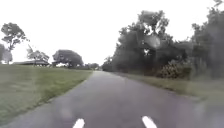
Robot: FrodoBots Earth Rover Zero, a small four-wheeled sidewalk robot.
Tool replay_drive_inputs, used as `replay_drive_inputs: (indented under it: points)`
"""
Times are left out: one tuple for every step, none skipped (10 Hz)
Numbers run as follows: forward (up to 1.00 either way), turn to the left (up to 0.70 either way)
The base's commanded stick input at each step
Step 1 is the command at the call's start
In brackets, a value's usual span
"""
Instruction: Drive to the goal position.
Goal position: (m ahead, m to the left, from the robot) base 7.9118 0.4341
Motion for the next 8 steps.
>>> replay_drive_inputs:
  points:
    - [0.70, 0.35]
    - [0.70, 0.24]
    - [0.70, 0.10]
    - [0.70, 0.00]
    - [0.70, 0.00]
    - [0.70, 0.00]
    - [0.70, 0.00]
    - [0.70, 0.00]
